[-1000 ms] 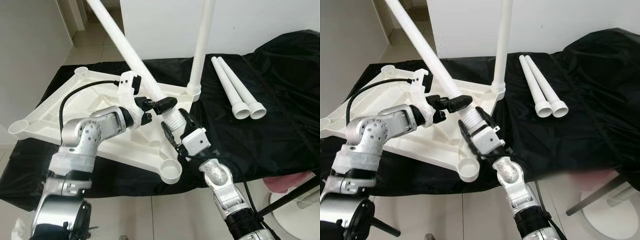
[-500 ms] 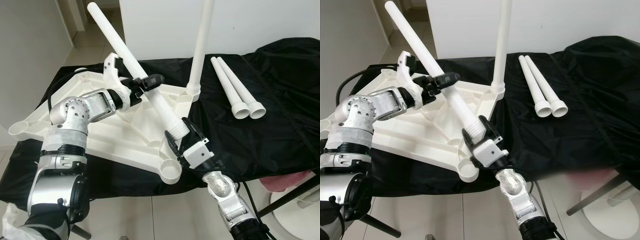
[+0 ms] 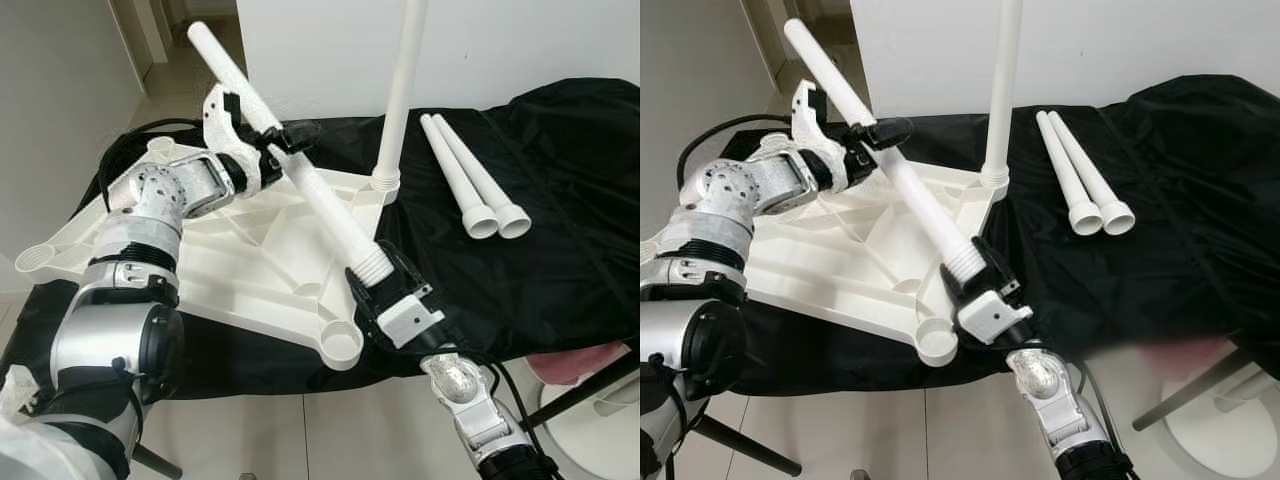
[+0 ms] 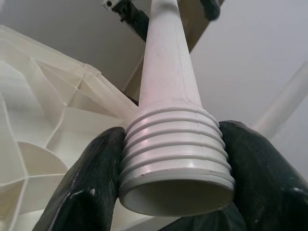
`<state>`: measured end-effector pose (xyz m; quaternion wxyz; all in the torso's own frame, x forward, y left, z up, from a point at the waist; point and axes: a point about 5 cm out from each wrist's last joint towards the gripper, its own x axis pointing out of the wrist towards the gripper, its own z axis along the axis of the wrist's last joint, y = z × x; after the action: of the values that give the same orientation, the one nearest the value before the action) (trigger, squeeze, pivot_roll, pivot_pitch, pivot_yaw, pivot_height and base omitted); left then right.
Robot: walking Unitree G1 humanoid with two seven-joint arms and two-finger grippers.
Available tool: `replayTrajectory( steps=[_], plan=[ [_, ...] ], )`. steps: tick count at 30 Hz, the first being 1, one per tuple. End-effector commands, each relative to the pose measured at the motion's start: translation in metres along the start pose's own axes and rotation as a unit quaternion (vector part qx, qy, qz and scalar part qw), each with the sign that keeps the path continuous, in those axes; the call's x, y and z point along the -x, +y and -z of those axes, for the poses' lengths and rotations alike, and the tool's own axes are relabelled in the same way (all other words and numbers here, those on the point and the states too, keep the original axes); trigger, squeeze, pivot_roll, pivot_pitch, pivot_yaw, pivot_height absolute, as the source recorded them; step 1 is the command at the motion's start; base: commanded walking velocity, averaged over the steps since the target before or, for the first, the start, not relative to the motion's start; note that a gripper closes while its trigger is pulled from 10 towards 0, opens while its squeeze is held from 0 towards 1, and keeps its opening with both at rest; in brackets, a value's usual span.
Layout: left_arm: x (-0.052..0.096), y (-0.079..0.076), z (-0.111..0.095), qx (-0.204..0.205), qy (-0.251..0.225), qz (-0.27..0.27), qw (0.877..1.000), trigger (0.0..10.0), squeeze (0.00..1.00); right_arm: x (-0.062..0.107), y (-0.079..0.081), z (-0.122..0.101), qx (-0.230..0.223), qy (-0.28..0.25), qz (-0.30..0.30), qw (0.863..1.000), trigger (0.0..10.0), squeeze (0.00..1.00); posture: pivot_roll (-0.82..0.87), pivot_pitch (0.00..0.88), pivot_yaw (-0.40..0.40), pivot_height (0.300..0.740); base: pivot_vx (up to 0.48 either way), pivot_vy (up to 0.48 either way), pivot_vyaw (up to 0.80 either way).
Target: Building children table
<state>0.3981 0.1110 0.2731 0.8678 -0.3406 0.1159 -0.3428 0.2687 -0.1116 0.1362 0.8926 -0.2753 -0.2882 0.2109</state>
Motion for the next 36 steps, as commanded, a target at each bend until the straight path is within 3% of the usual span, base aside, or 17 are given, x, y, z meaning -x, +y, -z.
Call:
replayTrajectory(
  steps=[1,4,5,6,7,20,21,23,24,27,28,32,33,34,35,36],
  plan=[
    [0.001,0.001,-0.005,0.003,-0.008,-0.006,1.0,10.0,0.0,-0.003,0.002,-0.005,0.001,-0.02,0.0,1.0,10.0,0.0,-0.08,0.018,0.11,0.74,0.0,0.0,0.0],
    [0.001,0.003,-0.005,0.007,-0.01,-0.009,1.0,10.0,0.0,-0.002,0.003,-0.005,0.001,-0.02,-0.001,1.0,10.0,0.0,-0.07,0.019,0.108,0.74,0.0,0.0,0.0],
    [0.002,0.005,-0.006,0.016,-0.016,-0.014,1.0,0.6,0.0,-0.002,0.004,-0.005,0.002,-0.021,-0.002,1.0,10.0,0.0,-0.07,0.019,0.108,0.74,0.0,0.0,0.0],
    [0.002,0.005,-0.006,0.016,-0.016,-0.014,1.0,0.6,0.0,-0.002,0.004,-0.005,0.002,-0.021,-0.002,1.0,10.0,0.0,-0.07,0.019,0.108,0.74,0.0,0.0,0.0],
    [0.003,0.007,-0.007,0.028,-0.021,-0.019,0.999,0.0,0.0,-0.001,0.004,-0.005,0.002,-0.02,-0.002,1.0,10.0,0.0,-0.07,0.022,0.103,0.74,0.0,0.0,0.0],
    [0.009,0.017,-0.024,0.074,-0.072,-0.031,0.994,0.0,0.0,0.003,0.001,0.0,0.005,-0.006,0.026,1.0,10.0,0.0,-0.07,0.027,0.096,0.74,0.0,0.0,0.0],
    [0.01,0.02,-0.024,0.083,-0.076,-0.036,0.993,0.0,0.0,0.004,0.0,0.001,-0.005,-0.002,0.032,0.999,10.0,0.41,-0.07,0.022,0.094,0.74,0.0,0.0,0.0],
    [0.01,0.021,-0.024,0.09,-0.078,-0.04,0.992,0.0,0.0,0.004,0.0,0.002,-0.012,0.0,0.036,0.999,10.0,0.41,-0.07,0.021,0.095,0.74,0.0,0.0,0.0],
    [0.011,0.023,-0.024,0.093,-0.081,-0.045,0.991,0.0,0.0,0.005,0.0,0.002,-0.016,0.001,0.039,0.999,10.0,1.0,-0.08,0.024,0.095,0.74,0.0,0.0,0.0],
    [0.011,0.023,-0.024,0.093,-0.081,-0.045,0.991,0.0,0.0,0.005,0.0,0.002,-0.016,0.001,0.039,0.999,10.0,1.0,-0.08,0.024,0.095,0.74,0.0,0.0,0.0],
    [0.012,0.024,-0.025,0.096,-0.084,-0.047,0.991,10.0,0.0,0.006,-0.001,0.002,-0.022,0.005,0.044,0.999,10.0,1.0,-0.08,0.033,0.092,0.74,0.0,0.0,0.0],
    [0.014,0.025,-0.029,0.094,-0.093,-0.052,0.99,10.0,0.0,0.007,-0.003,0.003,-0.035,0.017,0.062,0.997,10.0,1.0,-0.08,0.031,0.088,0.74,0.0,0.0,0.0],
    [0.015,0.024,-0.033,0.089,-0.1,-0.053,0.99,10.0,0.0,0.007,-0.005,0.005,-0.045,0.025,0.072,0.996,10.0,0.71,-0.08,0.034,0.086,0.74,0.0,0.0,0.0],
    [0.016,0.023,-0.037,0.079,-0.107,-0.053,0.99,10.0,0.0,0.006,-0.006,0.005,-0.052,0.03,0.078,0.995,10.0,0.14,-0.08,0.033,0.085,0.74,0.0,0.0,0.0],
    [0.018,0.023,-0.04,0.074,-0.112,-0.052,0.99,10.0,0.0,0.006,-0.007,0.006,-0.062,0.036,0.089,0.993,10.0,0.0,-0.08,0.032,0.084,0.74,0.0,0.0,0.0],
    [0.018,0.023,-0.04,0.074,-0.112,-0.052,0.99,10.0,0.0,0.006,-0.007,0.006,-0.062,0.036,0.089,0.993,10.0,0.0,-0.08,0.032,0.084,0.74,0.0,0.0,0.0]
  ],
)
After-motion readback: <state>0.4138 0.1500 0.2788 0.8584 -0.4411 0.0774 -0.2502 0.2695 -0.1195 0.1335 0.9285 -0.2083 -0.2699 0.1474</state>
